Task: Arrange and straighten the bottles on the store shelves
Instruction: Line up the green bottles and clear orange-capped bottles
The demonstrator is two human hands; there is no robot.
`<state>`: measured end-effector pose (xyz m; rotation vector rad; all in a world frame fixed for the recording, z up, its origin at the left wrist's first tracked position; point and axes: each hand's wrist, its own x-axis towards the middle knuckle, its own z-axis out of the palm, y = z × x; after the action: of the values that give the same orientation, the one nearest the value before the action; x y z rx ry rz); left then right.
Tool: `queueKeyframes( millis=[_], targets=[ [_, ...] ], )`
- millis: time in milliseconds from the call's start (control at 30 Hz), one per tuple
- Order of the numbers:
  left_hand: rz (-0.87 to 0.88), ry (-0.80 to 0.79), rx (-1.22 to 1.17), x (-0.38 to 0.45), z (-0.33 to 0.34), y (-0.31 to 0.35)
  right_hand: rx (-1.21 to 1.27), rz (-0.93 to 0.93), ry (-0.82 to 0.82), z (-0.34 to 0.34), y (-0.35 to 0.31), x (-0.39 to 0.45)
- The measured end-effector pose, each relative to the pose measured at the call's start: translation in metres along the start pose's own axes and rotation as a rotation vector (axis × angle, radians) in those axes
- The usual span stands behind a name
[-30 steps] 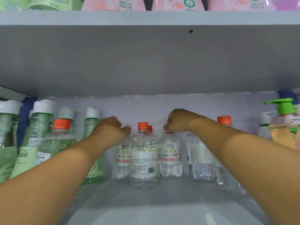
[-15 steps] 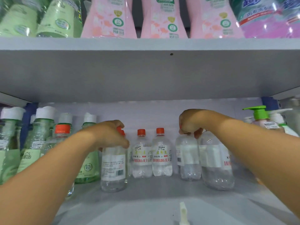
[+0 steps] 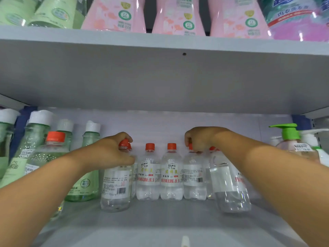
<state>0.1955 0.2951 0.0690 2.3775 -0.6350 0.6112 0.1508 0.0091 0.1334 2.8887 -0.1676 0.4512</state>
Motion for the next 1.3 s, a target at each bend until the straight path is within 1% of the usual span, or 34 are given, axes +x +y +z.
queueKeyframes(
  millis=[100,233,267,300,400,433,467,500,533,567,600,633,667,733,767,833,933,1033,1167,1300],
  targets=[
    [0.003,-0.014,0.004,0.000,-0.001,-0.001,0.074,-0.001,-0.007,-0.003,0.005,0.002],
    [0.008,-0.037,0.039,0.000,-0.004,-0.001,0.239,0.017,-0.106,-0.008,0.009,-0.002],
    [0.005,-0.045,0.038,-0.001,-0.005,0.000,0.232,0.025,-0.118,-0.012,0.009,-0.004],
    [0.004,-0.049,0.041,-0.001,-0.006,0.000,0.175,0.035,-0.114,-0.016,0.010,-0.008],
    [-0.019,-0.041,0.042,-0.001,-0.005,0.002,-0.048,0.084,-0.051,-0.030,0.019,-0.024],
    [-0.047,-0.039,0.031,-0.001,-0.004,0.002,-0.032,0.107,-0.070,-0.034,0.027,-0.032],
    [-0.071,-0.043,0.032,-0.002,-0.004,0.003,0.052,0.134,-0.109,-0.039,0.036,-0.041],
    [-0.087,-0.051,0.046,-0.002,-0.004,0.004,0.173,0.166,-0.182,-0.043,0.045,-0.053],
    [-0.092,-0.057,0.064,-0.002,-0.004,0.005,0.293,0.183,-0.290,-0.045,0.053,-0.065],
    [-0.092,-0.060,0.080,-0.001,-0.005,0.006,0.382,0.177,-0.399,-0.047,0.058,-0.078],
    [-0.093,-0.061,0.085,0.000,-0.005,0.008,0.455,0.150,-0.475,-0.045,0.062,-0.089],
    [-0.097,-0.062,0.077,0.001,-0.006,0.009,0.508,0.110,-0.495,-0.041,0.062,-0.097],
    [-0.101,-0.064,0.062,0.002,-0.007,0.010,0.542,0.078,-0.458,-0.035,0.061,-0.103],
    [-0.106,-0.069,0.044,0.002,-0.008,0.013,0.597,0.047,-0.311,-0.022,0.052,-0.105],
    [-0.105,-0.072,0.048,0.002,-0.009,0.014,0.628,0.032,-0.264,-0.017,0.044,-0.103],
    [-0.098,-0.069,0.059,0.001,-0.009,0.015,0.665,-0.003,-0.224,-0.013,0.024,-0.099],
    [-0.092,-0.055,0.046,0.000,-0.007,0.014,0.604,-0.008,-0.267,-0.019,-0.001,-0.087],
    [-0.080,-0.045,0.059,-0.002,-0.004,0.011,0.499,0.080,-0.353,-0.029,-0.005,-0.078],
    [-0.065,-0.040,-0.002,0.000,-0.002,0.009,0.397,0.220,-0.484,-0.034,0.025,-0.071],
    [-0.067,-0.048,-0.087,-0.001,0.000,0.009,0.270,0.407,-0.483,-0.027,0.068,-0.057]
  ],
)
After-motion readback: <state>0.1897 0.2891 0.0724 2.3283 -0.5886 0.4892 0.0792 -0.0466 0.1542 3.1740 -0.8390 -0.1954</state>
